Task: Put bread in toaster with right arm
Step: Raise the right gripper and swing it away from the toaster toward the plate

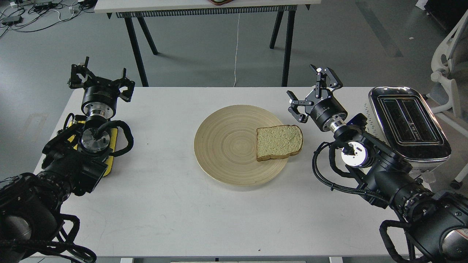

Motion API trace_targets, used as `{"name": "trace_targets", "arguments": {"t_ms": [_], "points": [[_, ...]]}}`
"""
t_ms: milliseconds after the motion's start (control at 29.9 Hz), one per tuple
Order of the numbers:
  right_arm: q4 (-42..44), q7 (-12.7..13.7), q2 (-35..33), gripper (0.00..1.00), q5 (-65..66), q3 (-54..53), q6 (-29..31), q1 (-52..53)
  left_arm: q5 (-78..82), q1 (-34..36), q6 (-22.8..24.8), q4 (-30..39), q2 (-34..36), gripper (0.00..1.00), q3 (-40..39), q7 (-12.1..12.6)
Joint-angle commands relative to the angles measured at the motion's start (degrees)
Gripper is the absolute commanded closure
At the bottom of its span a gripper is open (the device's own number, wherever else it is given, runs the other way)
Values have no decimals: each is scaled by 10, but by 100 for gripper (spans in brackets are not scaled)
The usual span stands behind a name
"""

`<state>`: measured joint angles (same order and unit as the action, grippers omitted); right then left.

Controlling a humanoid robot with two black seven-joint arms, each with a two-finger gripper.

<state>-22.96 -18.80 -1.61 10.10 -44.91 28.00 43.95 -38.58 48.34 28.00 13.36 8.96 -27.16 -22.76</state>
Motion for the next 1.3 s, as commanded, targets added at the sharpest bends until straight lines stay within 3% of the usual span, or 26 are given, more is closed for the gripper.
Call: {"name": "trace_targets", "arguments": {"t_ms": [0,736,1271], "points": [[1,0,-1,1,0,0,0,-1,0,0,0,0,0,0,0,2],[-2,3,-29,1,2,4,0,17,0,0,0,0,0,0,0,0],[-2,3,-79,1,9,122,0,85,0,0,0,0,0,0,0,0]]}}
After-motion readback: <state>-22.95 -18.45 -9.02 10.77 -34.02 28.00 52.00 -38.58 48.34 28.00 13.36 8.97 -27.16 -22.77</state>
